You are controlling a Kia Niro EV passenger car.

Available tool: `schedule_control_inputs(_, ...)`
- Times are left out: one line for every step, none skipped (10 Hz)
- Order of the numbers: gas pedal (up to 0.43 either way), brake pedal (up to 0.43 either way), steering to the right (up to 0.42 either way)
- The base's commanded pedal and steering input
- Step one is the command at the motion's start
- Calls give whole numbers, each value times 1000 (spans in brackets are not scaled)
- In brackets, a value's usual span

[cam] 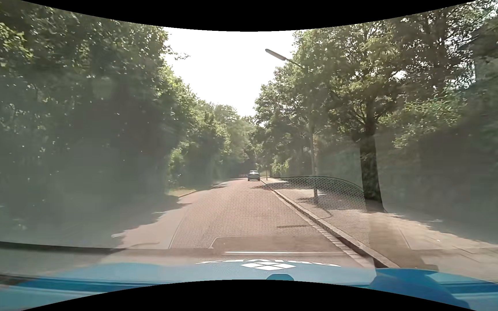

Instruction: Follow the waypoints while adhering to traffic rules and regulations

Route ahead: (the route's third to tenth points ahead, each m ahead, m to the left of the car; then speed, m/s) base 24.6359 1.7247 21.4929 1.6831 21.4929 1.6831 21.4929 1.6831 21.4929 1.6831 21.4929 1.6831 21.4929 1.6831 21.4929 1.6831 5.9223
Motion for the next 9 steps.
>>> schedule_control_inputs(130,0,-13)
schedule_control_inputs(138,0,-16)
schedule_control_inputs(138,0,-13)
schedule_control_inputs(138,0,-11)
schedule_control_inputs(138,0,-11)
schedule_control_inputs(138,0,-13)
schedule_control_inputs(138,0,-15)
schedule_control_inputs(138,0,-11)
schedule_control_inputs(138,0,-8)
